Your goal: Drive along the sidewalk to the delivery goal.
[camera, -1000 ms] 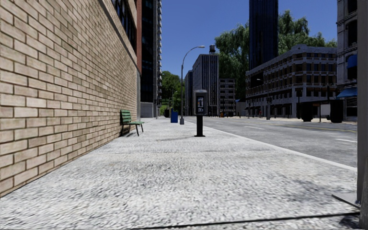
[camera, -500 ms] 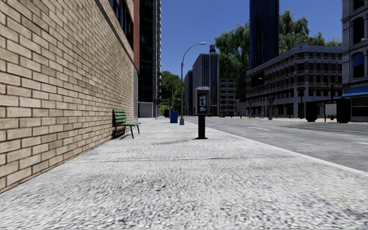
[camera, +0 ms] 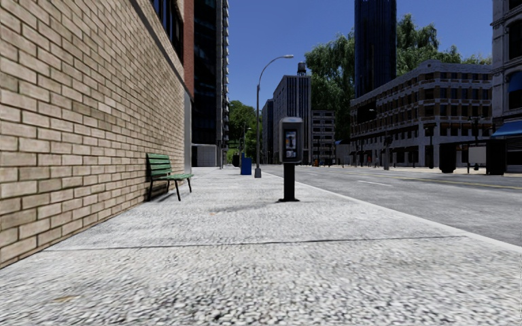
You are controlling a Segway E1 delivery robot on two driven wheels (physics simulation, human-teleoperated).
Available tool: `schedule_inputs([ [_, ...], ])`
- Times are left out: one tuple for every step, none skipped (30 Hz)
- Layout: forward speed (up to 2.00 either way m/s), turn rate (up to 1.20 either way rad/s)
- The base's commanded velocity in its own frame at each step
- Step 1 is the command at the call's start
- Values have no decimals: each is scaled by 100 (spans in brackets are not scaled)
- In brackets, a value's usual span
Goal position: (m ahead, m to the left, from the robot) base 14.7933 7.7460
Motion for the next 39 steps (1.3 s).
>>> schedule_inputs([
  [141,0],
  [141,0],
  [141,0],
  [141,0],
  [141,0],
  [141,0],
  [141,0],
  [141,0],
  [141,0],
  [141,0],
  [141,79],
  [141,96],
  [141,96],
  [141,102],
  [141,99],
  [141,54],
  [141,40],
  [141,35],
  [141,31],
  [141,16],
  [141,6],
  [141,2],
  [141,1],
  [141,1],
  [141,1],
  [141,0],
  [141,0],
  [141,0],
  [141,0],
  [141,0],
  [141,0],
  [141,0],
  [141,0],
  [141,0],
  [141,13],
  [141,41],
  [141,41],
  [141,60],
  [141,66],
])
